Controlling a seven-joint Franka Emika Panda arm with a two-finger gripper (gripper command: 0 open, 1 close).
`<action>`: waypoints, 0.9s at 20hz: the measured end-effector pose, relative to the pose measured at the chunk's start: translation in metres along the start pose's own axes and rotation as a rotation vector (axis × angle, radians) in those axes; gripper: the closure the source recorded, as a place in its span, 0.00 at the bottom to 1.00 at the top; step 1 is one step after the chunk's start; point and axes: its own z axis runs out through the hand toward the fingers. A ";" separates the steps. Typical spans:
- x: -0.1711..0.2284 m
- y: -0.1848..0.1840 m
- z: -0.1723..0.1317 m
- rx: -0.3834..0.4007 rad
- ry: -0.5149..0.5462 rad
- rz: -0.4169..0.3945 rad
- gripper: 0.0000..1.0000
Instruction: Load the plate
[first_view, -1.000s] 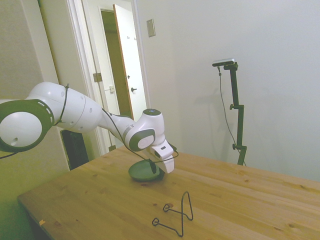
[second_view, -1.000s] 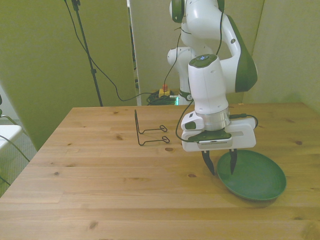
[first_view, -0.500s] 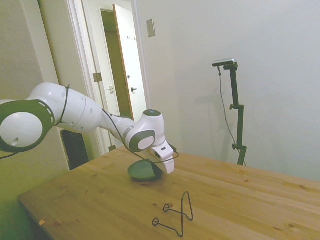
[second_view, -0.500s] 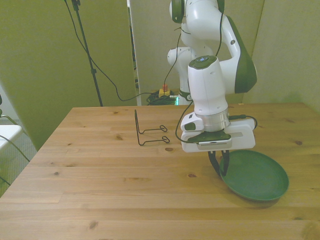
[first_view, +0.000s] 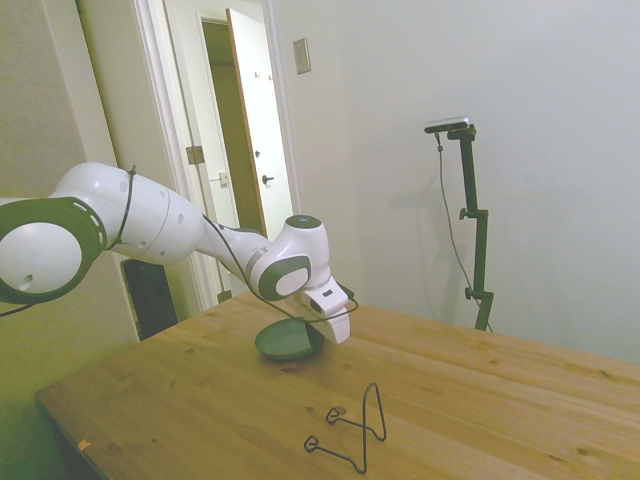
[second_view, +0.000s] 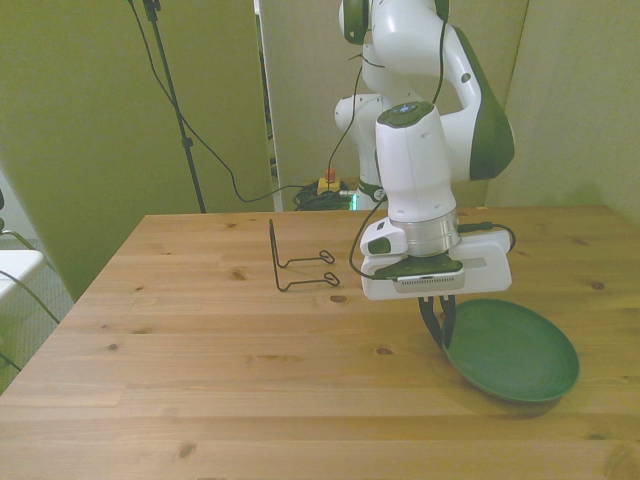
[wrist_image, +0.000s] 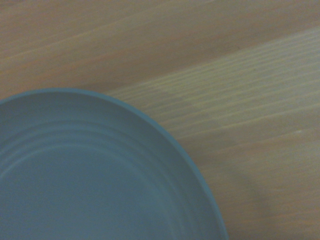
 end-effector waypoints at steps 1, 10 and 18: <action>0.000 -0.002 -0.006 -0.001 0.007 -0.007 1.00; -0.022 -0.035 -0.077 -0.004 0.054 -0.030 1.00; -0.031 -0.014 -0.187 -0.089 0.173 -0.098 1.00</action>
